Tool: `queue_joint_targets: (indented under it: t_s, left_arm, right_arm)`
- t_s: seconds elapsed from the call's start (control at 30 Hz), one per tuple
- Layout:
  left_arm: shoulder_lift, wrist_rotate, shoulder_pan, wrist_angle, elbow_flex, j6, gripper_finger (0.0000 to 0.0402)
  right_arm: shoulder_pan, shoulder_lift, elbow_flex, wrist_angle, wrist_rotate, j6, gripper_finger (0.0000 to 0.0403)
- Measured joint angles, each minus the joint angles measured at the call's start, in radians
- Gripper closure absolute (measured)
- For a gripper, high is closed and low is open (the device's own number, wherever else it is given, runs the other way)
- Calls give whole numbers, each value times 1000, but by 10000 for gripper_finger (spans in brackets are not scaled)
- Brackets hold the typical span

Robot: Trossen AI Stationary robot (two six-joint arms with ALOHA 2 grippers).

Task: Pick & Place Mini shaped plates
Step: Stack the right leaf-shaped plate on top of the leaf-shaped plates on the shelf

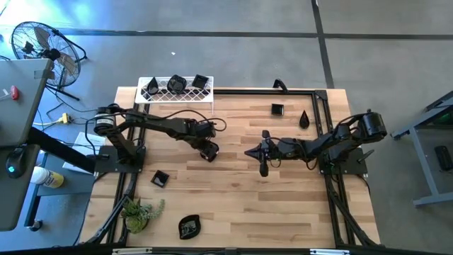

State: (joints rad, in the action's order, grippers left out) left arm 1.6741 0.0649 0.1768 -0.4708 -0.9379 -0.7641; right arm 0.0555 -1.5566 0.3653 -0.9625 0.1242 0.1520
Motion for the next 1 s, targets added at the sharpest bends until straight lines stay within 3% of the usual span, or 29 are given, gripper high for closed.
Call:
queue_joint_targets:
  t_s: [0.3, 0.53, 0.8, 1.0]
  left_arm:
    - [0, -40, 0, -2, 0, 74, 352]
    - [-6, -60, 0, 0, 0, 117, 397]
    - [-93, -64, 5, -23, 0, 171, 400]
    - [-223, -139, 53, -74, 0, 228, 401]
  right_arm:
    - [0, 0, 0, -1, 0, 0, 400]
    - [0, 0, 0, -1, 0, 0, 399]
    - [0, 0, 0, 0, -4, 0, 395]
    - [0, 0, 0, 0, -4, -1, 399]
